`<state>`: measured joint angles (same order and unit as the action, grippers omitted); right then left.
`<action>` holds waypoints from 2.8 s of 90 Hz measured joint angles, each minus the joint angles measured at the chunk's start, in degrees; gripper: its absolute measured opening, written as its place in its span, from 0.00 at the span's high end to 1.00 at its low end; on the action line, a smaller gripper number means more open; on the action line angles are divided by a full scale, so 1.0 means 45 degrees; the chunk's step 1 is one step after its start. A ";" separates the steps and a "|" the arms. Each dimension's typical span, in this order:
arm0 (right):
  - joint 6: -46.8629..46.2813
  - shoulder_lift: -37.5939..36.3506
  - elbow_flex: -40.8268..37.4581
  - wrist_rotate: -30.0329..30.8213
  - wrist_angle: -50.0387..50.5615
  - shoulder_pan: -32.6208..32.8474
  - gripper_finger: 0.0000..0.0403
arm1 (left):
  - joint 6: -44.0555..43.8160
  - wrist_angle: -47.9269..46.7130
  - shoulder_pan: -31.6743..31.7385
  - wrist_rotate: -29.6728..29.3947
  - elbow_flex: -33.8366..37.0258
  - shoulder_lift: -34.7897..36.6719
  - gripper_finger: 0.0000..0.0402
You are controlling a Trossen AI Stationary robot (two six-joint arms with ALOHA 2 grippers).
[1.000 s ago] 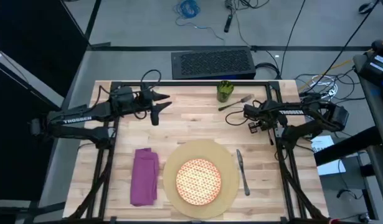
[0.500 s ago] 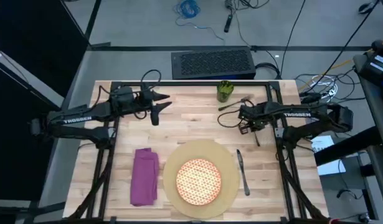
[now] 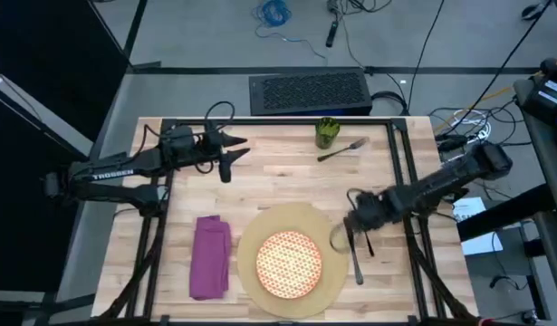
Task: Set table place
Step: Move the black spoon to the right of the table knife, then put the black fork on top of the purple table napkin
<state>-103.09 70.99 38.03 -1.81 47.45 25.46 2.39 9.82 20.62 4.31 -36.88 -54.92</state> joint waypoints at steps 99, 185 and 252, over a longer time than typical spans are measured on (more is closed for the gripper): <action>-0.2068 0.2708 0.0030 -0.1339 -0.0587 0.1863 0.85 | -0.0117 0.0335 -0.0005 0.0332 0.0000 0.0000 0.67; 0.8995 0.0697 0.1942 0.4999 0.0042 -0.5908 0.65 | -0.0219 0.0262 -0.0002 -0.2475 0.0000 -0.0005 0.67; 1.6770 0.2193 0.2559 0.2162 -0.2234 -1.5020 0.65 | 0.0340 0.0034 0.0000 -0.2359 0.0000 -0.0117 0.67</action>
<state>-27.63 80.86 49.54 7.92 37.40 -42.13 3.92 9.98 20.62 -6.31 -36.88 -55.44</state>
